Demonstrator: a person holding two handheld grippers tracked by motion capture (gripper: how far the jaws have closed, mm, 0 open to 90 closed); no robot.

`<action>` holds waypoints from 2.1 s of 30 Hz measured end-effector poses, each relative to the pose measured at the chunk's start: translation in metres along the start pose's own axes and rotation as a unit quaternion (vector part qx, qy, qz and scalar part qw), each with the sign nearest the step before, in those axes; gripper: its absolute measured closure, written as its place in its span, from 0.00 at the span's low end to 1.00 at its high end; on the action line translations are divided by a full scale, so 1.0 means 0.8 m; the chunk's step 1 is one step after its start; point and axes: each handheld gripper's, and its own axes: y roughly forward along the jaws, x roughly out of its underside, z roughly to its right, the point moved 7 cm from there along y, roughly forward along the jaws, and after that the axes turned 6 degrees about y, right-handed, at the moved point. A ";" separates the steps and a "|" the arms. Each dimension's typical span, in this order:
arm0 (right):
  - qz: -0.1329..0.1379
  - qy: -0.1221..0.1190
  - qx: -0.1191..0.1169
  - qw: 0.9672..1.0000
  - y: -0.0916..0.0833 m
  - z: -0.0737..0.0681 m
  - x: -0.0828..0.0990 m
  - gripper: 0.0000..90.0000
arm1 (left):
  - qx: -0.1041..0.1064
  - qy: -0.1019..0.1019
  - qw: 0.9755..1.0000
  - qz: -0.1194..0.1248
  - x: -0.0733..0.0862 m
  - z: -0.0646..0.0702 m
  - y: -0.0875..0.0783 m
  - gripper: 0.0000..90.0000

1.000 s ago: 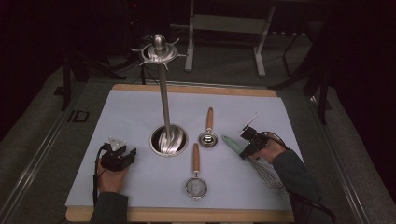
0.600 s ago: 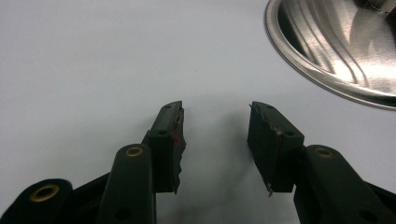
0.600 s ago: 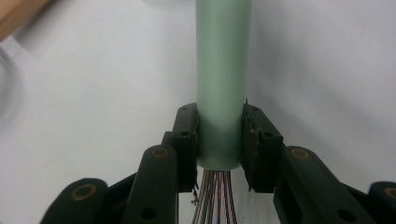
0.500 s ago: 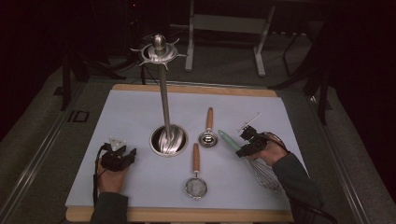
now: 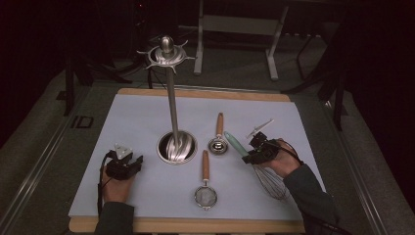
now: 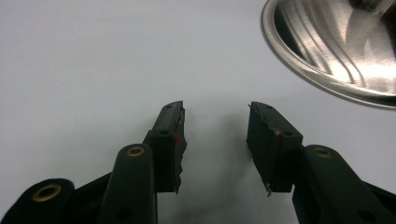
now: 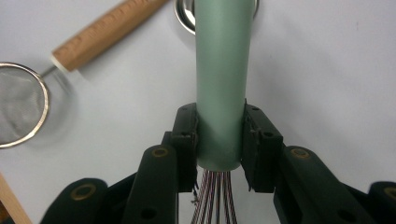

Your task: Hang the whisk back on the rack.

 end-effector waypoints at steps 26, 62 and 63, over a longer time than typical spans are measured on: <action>0.139 -0.061 -0.036 0.988 -0.026 -0.059 -0.037 0.77 | 0.007 0.000 1.000 0.018 -0.001 0.000 -0.004 0.65; 0.262 -0.107 -0.014 0.959 -0.056 -0.122 -0.093 0.77 | 0.005 0.003 1.000 0.016 -0.001 0.000 -0.004 0.65; 0.266 -0.109 -0.010 0.958 -0.056 -0.123 -0.095 0.77 | 0.005 0.002 1.000 0.017 -0.001 0.000 -0.004 0.65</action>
